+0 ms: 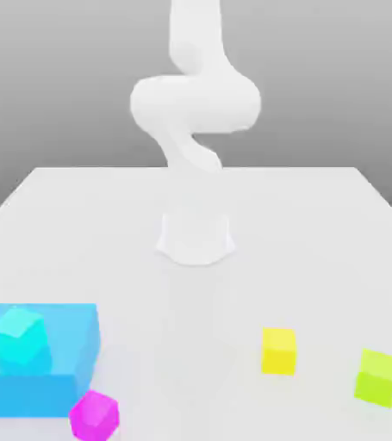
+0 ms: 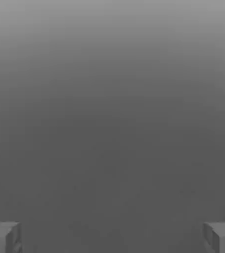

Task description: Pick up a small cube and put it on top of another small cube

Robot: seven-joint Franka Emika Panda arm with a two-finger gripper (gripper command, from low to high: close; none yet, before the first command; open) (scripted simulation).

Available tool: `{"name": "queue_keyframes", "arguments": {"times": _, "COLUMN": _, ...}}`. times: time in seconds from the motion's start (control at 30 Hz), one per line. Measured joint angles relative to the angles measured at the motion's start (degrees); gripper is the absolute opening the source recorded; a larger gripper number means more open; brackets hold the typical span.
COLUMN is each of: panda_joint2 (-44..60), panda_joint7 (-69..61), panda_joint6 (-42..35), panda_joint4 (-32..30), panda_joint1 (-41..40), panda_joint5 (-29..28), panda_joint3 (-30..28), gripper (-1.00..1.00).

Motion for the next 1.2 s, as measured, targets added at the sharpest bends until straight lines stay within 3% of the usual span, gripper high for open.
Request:
{"name": "queue_keyframes", "arguments": {"times": 0.6, "panda_joint2": 30.4, "panda_joint7": -45.2, "panda_joint6": 9.3, "panda_joint4": -2.5, "panda_joint1": 12.9, "panda_joint5": 12.5, "panda_joint3": -18.9, "gripper": 0.00}}
{"name": "queue_keyframes", "arguments": {"times": 0.93, "panda_joint2": 47.1, "panda_joint7": -70.2, "panda_joint6": 14.4, "panda_joint4": -3.9, "panda_joint1": 11.6, "panda_joint5": 19.6, "panda_joint3": -20.9, "gripper": 0.00}}
{"name": "queue_keyframes", "arguments": {"times": 1.2, "panda_joint2": 58.4, "panda_joint7": -84.7, "panda_joint6": 19.9, "panda_joint4": -5.5, "panda_joint1": 7.9, "panda_joint5": 17.3, "panda_joint3": -20.5, "gripper": 0.00}}
